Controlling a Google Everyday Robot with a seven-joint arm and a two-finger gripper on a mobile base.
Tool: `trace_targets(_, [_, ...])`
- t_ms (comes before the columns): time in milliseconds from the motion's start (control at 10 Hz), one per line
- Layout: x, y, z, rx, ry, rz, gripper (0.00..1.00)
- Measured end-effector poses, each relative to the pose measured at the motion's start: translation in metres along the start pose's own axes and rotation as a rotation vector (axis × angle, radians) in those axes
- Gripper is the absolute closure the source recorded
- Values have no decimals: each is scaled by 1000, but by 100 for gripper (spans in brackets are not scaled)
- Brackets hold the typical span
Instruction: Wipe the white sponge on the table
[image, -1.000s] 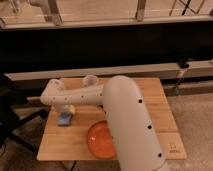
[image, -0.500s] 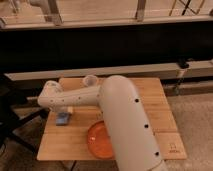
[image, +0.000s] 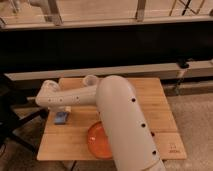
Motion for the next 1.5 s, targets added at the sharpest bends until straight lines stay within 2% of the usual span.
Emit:
trace_targets(600, [24,0,-2,3,39,11,100])
trace_targets(1500, [55,27,-1,-8,129,53,100])
